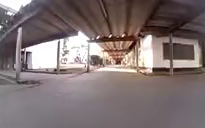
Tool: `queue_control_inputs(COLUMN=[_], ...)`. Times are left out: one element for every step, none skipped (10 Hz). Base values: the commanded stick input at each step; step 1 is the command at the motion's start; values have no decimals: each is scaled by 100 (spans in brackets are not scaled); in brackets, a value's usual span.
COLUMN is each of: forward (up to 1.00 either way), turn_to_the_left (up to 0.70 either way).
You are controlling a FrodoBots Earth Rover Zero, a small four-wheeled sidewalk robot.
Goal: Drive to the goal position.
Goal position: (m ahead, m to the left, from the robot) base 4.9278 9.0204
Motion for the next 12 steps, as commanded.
queue_control_inputs(forward=[70, 70, 70, 70, 70, 70, 70, 70, 70, 70, 70, 70], turn_to_the_left=[0, 0, 0, 0, 0, 0, 0, 0, 0, 9, 25, 35])
